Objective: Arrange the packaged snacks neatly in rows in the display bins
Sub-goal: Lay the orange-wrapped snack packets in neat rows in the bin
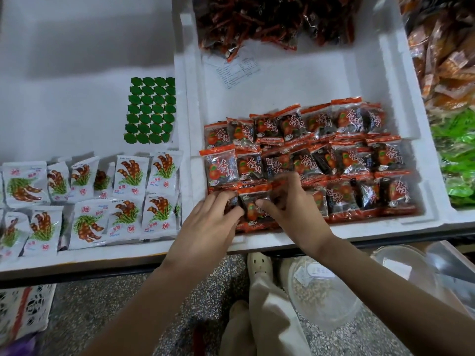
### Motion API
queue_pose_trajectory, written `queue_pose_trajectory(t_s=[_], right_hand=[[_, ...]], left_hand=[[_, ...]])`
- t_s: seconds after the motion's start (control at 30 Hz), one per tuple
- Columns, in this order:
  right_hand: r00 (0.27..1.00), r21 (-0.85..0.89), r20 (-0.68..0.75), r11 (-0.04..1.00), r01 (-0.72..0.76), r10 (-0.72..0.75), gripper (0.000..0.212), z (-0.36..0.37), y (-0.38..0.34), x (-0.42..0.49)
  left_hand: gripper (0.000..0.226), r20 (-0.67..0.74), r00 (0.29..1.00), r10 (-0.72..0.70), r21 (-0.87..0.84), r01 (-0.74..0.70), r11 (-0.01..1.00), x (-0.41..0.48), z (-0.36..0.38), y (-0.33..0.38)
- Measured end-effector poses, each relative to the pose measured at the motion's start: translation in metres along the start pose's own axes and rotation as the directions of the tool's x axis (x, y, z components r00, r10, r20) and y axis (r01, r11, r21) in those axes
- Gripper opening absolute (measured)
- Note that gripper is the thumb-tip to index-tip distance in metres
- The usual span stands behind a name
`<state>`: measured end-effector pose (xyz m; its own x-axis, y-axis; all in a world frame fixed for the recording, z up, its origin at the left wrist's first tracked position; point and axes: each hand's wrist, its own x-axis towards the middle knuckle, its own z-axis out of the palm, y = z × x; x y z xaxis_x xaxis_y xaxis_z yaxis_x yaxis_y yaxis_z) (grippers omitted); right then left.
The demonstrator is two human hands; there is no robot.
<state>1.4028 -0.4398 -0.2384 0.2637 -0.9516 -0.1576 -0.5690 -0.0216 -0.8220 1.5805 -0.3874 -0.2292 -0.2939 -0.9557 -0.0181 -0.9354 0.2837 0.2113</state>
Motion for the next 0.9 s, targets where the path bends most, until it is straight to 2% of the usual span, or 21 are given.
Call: queue_pose_trajectory(t_s=[0.1, 0.17, 0.27, 0.37, 0.43, 0.5, 0.63, 0.77, 0.9], right_hand=[[0.980, -0.250, -0.010, 0.950, 0.188, -0.196, 0.035, 0.003, 0.001, -0.007], [0.969, -0.360, 0.035, 0.901, 0.241, -0.245, 0.030, 0.002, 0.002, -0.011], [0.949, -0.441, 0.112, 0.842, 0.312, -0.293, 0.030, -0.006, 0.004, -0.012], [0.918, -0.509, 0.214, 0.764, 0.396, -0.334, 0.034, -0.021, 0.005, -0.010], [0.903, -0.506, 0.241, 0.748, 0.429, -0.355, 0.033, -0.034, 0.003, -0.003], [0.902, -0.484, 0.200, 0.761, 0.431, -0.383, 0.029, -0.050, 0.003, 0.016], [0.886, -0.480, -0.019, 0.781, 0.399, -0.464, 0.028, -0.083, 0.007, 0.078], [0.907, -0.470, -0.160, 0.838, 0.278, -0.390, 0.033, -0.112, 0.017, 0.150], [0.919, -0.584, -0.223, 0.800, 0.142, -0.325, 0.046, -0.135, 0.034, 0.220]], left_hand=[[0.015, 0.008, 1.000, 0.009, 0.008, -0.009, 1.000, 0.000, 0.001, 0.000], [0.014, 0.004, 1.000, 0.022, 0.009, -0.022, 1.000, 0.000, 0.001, -0.001], [0.012, -0.002, 0.998, 0.061, 0.008, -0.061, 0.998, 0.002, -0.002, -0.003], [0.022, 0.020, 0.998, 0.066, 0.011, -0.066, 0.998, 0.010, -0.011, -0.005], [0.024, -0.003, 0.997, 0.076, 0.022, -0.076, 0.997, 0.022, -0.018, -0.008], [0.026, -0.047, 0.994, 0.103, 0.045, -0.101, 0.994, 0.042, -0.025, -0.011], [0.032, -0.125, 0.985, 0.116, 0.055, -0.109, 0.992, 0.107, -0.038, -0.016], [0.033, -0.110, 0.991, 0.075, 0.054, -0.069, 0.996, 0.177, -0.043, -0.013], [0.041, -0.107, 0.994, 0.025, 0.045, -0.020, 0.999, 0.250, -0.040, -0.017]])
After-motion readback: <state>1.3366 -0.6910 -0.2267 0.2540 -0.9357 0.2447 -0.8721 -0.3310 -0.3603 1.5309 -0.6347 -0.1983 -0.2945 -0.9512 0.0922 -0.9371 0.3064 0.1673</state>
